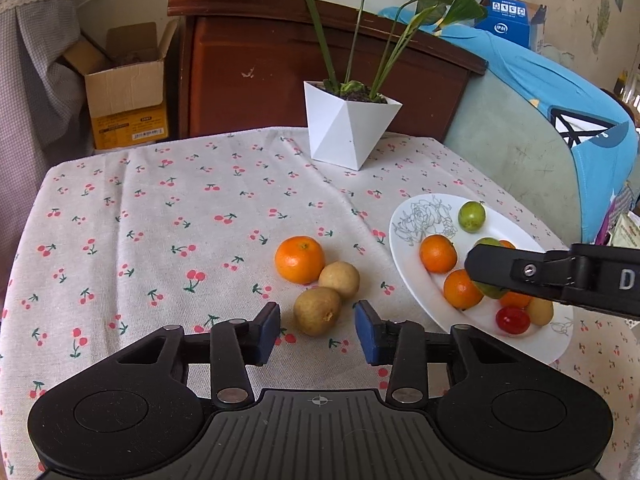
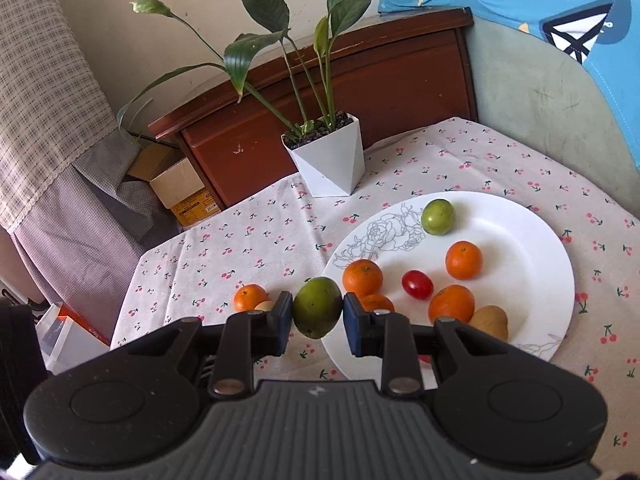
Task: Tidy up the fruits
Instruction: 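Grasp a brown kiwi with the left gripper while the right grasps a green lime, then carry the kiwi and lime onto the plate and open both grippers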
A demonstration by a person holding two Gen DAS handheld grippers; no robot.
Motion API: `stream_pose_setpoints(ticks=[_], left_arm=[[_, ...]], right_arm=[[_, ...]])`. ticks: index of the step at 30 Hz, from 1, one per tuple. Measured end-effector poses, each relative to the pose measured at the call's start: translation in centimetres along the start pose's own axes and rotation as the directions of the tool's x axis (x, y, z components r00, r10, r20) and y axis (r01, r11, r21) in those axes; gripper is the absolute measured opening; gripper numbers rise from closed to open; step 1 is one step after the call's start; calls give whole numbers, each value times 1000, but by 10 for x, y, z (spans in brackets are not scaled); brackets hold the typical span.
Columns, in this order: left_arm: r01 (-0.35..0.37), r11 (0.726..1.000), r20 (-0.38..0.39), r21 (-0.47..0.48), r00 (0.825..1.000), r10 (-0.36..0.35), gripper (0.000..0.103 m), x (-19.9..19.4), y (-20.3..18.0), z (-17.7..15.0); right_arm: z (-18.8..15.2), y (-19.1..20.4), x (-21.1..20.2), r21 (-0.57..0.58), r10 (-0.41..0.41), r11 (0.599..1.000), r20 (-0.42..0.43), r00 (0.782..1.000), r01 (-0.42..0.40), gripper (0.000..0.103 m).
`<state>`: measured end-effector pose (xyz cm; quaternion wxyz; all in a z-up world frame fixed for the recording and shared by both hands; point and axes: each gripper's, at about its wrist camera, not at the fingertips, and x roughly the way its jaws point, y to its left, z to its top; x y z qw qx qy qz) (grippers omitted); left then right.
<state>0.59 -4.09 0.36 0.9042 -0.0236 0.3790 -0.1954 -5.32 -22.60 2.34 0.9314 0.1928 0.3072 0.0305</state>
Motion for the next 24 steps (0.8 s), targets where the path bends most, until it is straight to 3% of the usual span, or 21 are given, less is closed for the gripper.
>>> stream_pose_setpoints(ticks=[4, 7, 14, 24], left_arm=[[-8, 1000, 26, 23, 1000, 8, 33, 3, -3, -1], [-18, 999, 33, 36, 999, 16, 24, 3, -6, -2], [3, 999, 43, 46, 999, -5, 24, -9, -18, 0], [136, 989, 93, 57, 986, -141, 24, -20, -45, 32]], right_arm=[[4, -12, -3, 15, 4, 1000, -5, 1000, -4, 27], [4, -21, -5, 41, -7, 999, 0, 1000, 7, 27], [10, -44, -21, 112, -26, 993, 43, 999, 21, 27], [22, -83, -37, 237, -79, 970, 93, 993, 55, 27]])
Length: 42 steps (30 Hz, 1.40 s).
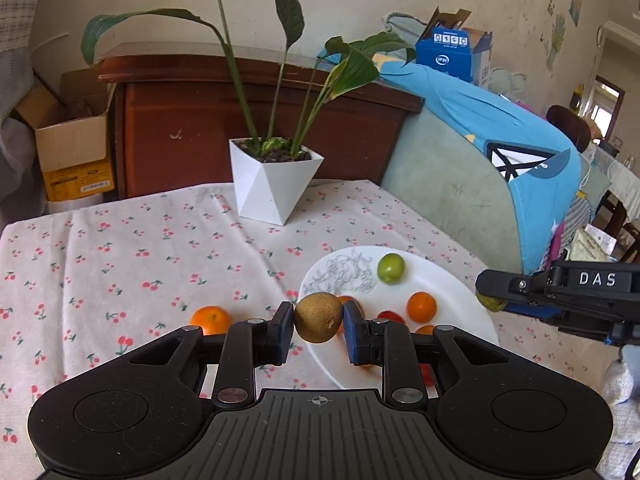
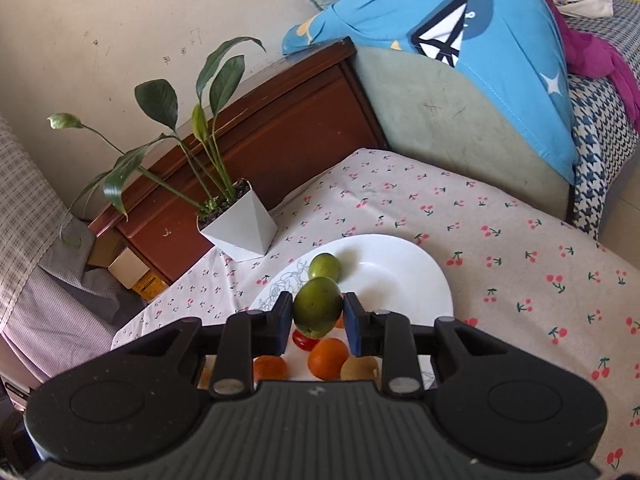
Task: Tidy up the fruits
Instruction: 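Carry the kiwi and lime onto the plate and open both grippers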
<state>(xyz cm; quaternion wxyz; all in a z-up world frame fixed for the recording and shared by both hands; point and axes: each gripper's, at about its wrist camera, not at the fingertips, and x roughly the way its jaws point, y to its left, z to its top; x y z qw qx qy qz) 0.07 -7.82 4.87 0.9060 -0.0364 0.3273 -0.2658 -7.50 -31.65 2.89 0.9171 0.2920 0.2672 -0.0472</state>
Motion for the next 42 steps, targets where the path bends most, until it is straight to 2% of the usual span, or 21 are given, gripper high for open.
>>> stream_pose_setpoints(ticks=[10, 26, 37, 42], left_arm=[[64, 993, -43, 104, 997, -60, 24, 38, -30, 23], [73, 995, -75, 64, 995, -69, 24, 71, -33, 22], [64, 996, -102, 66, 993, -57, 24, 78, -36, 19], [65, 995, -97, 73, 994, -58, 28, 75, -39, 20]], right_arm=[[0, -11, 9, 34, -22, 999, -20, 1000, 23, 28], [-5, -16, 24, 59, -49, 997, -50, 998, 52, 27], [-8, -17, 31, 66, -79, 994, -67, 995, 83, 30], [-8, -16, 30, 71, -76, 994, -54, 996, 79, 30]])
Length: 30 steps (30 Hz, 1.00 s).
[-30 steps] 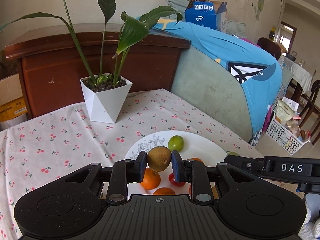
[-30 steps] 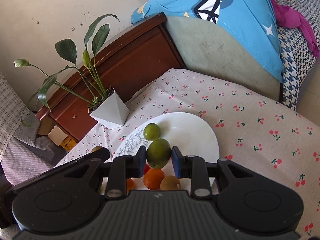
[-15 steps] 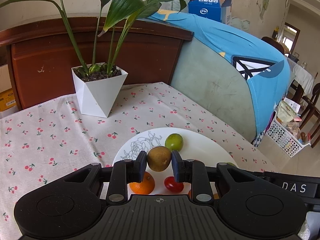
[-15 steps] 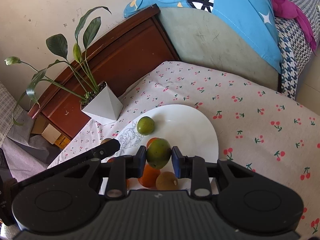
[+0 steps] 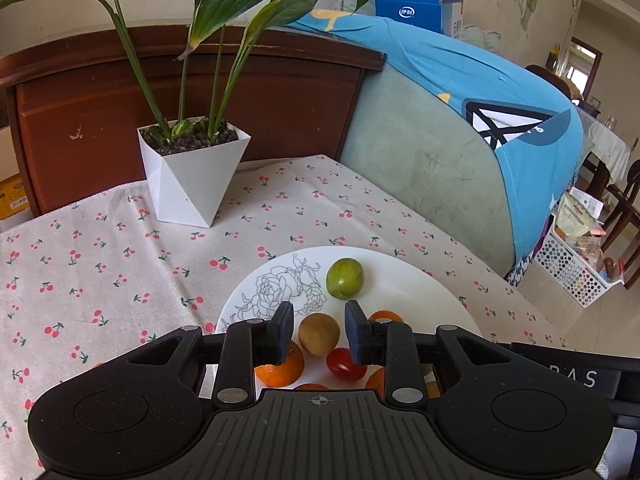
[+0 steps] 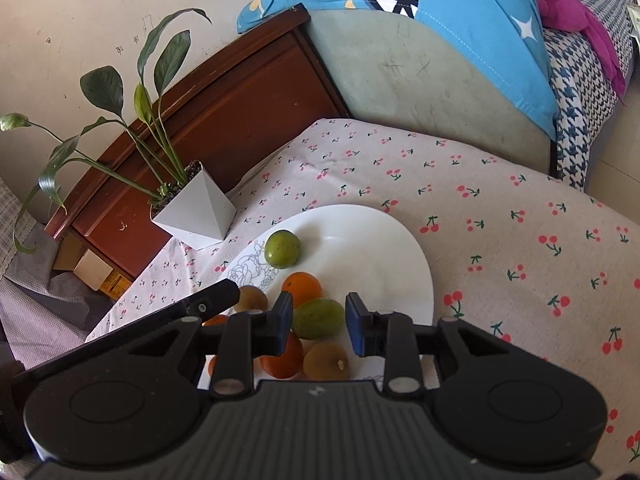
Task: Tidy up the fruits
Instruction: 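Carry the kiwi and lime onto the plate and open both grippers, then move both grippers back toward the last fruit on the cloth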
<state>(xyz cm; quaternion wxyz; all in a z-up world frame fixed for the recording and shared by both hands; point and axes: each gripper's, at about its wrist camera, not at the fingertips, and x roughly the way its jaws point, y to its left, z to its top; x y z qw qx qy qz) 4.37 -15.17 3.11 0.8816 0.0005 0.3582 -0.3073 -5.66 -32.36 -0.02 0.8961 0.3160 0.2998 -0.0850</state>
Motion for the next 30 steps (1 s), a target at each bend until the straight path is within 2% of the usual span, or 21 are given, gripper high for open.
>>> stream_pose_setpoints(ticks=[3, 8, 13, 19, 25, 30], left_arm=[[-8, 1000, 12, 7, 1000, 8, 44, -5, -1, 2], [-20, 1000, 29, -12, 999, 21, 57, -16, 5, 4], [-36, 998, 57, -52, 998, 38, 63, -31, 19, 10], [-69, 993, 70, -93, 995, 76, 65, -48, 38, 15], [-131, 980, 50, -148, 989, 140, 65, -65, 68, 17], [-200, 963, 37, -181, 977, 210, 66, -78, 92, 17]], right_arm=[[0, 2, 0, -11, 8, 1000, 6, 1000, -8, 31], [-1, 14, 1, -67, 14, 998, 20, 1000, -12, 35], [-4, 30, 2, -147, 28, 989, 31, 999, -23, 37], [-9, 47, 5, -216, 64, 975, 34, 997, -56, 37], [-16, 66, 11, -254, 117, 961, 9, 993, -111, 38], [-25, 86, 16, -302, 154, 941, -20, 988, -152, 38]])
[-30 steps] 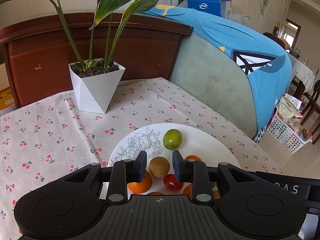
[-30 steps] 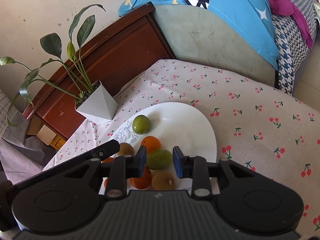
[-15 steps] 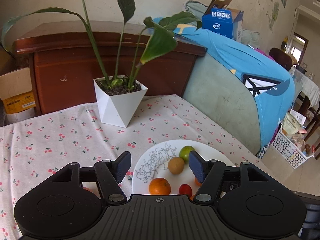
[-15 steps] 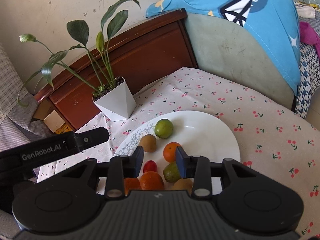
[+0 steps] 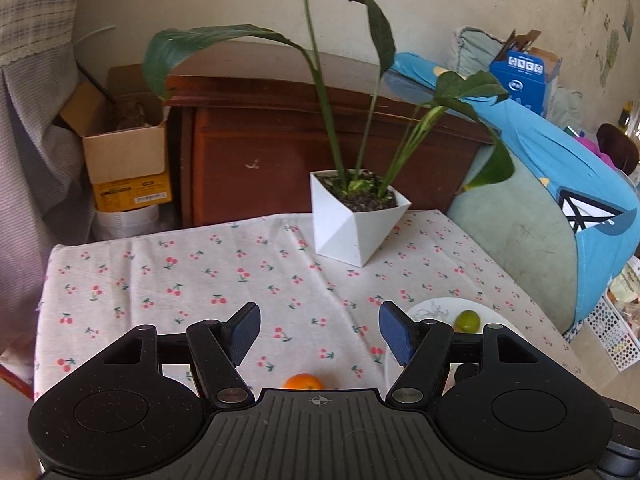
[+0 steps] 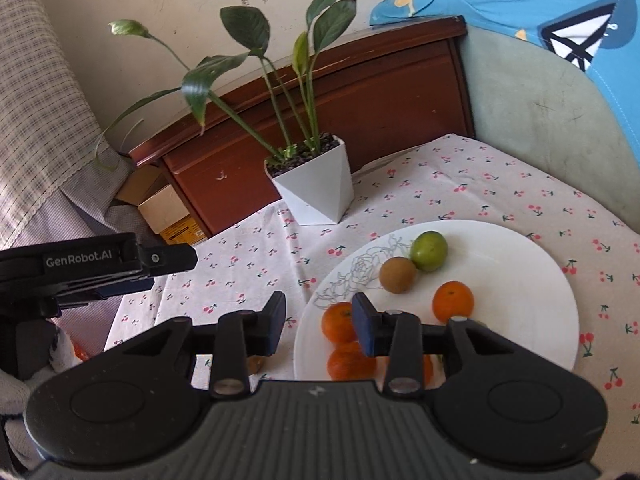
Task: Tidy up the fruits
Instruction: 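Move both grippers back toward the last fruit on the cloth, then grasp an orange with the left gripper while the right grasps a brown kiwi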
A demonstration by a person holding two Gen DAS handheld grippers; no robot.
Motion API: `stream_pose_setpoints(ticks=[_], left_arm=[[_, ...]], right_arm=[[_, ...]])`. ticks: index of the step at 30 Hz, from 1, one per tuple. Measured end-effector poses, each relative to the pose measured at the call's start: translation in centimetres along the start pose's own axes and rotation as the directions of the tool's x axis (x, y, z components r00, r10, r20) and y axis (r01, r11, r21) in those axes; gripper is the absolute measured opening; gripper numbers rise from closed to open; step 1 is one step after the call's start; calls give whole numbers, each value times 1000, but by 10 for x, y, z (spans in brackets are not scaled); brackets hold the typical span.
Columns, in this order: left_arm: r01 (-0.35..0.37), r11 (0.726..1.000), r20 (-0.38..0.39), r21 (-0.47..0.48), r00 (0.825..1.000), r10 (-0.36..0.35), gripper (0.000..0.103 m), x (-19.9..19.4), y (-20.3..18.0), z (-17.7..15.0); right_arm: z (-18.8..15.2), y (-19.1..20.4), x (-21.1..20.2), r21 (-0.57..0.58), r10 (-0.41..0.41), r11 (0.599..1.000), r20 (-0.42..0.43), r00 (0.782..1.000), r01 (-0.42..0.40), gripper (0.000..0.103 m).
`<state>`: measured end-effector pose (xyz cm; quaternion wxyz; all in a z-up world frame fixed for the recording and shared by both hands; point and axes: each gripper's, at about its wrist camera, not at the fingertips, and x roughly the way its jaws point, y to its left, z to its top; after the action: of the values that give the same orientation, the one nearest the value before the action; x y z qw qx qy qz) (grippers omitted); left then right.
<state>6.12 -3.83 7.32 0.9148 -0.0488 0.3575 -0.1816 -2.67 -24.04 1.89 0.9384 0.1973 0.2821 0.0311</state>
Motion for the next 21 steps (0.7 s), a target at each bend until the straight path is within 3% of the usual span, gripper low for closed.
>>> stream_pose_setpoints(ticks=[8, 14, 21], left_arm=[[-61, 995, -43, -79, 997, 58, 66, 0, 32, -7], [-75, 988, -77, -138, 995, 65, 66, 4, 43, -10], [-90, 986, -109, -140, 991, 75, 66, 13, 44, -18]], right_arm=[[-18, 35, 20, -146, 83, 985, -75, 994, -93, 38], [-33, 52, 40, -249, 70, 964, -117, 991, -97, 38], [-35, 56, 51, -277, 58, 957, -126, 990, -91, 37]])
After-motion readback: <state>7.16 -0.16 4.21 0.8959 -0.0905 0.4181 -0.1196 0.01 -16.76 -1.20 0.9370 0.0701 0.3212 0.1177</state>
